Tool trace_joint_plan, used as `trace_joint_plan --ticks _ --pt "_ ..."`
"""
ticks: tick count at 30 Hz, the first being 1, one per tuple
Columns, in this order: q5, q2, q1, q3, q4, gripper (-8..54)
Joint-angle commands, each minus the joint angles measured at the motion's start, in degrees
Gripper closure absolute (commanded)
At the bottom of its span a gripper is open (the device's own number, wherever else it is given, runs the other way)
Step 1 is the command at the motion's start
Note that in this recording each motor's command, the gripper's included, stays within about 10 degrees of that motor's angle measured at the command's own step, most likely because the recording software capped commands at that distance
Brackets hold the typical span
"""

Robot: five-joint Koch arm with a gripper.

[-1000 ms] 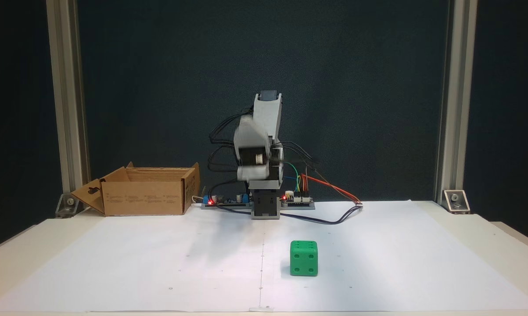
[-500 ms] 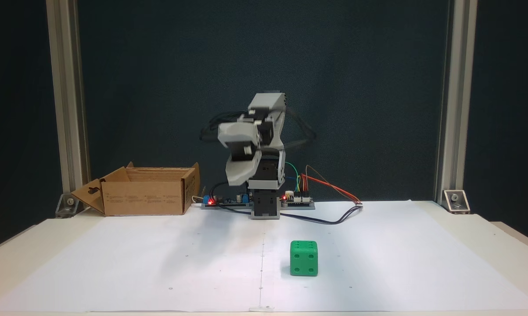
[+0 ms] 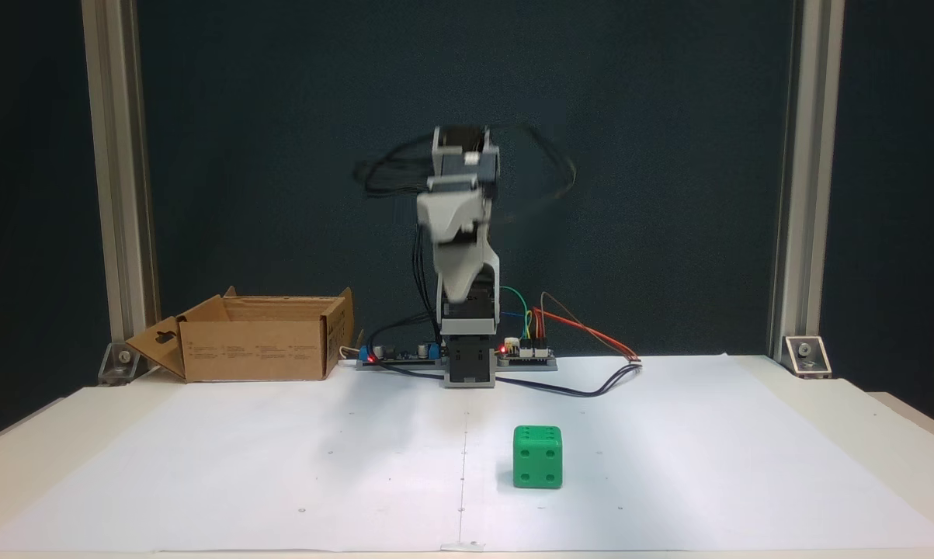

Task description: Grasp a green dice and put it in the bin.

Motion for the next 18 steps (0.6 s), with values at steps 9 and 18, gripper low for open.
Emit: trace_joint_plan --ticks 9,18 --pt "10.4 -17.9 -7.5 -27.1 35.3 2.3" --pt "13.4 -32.5 -11.8 -36.8 35.2 2.2"
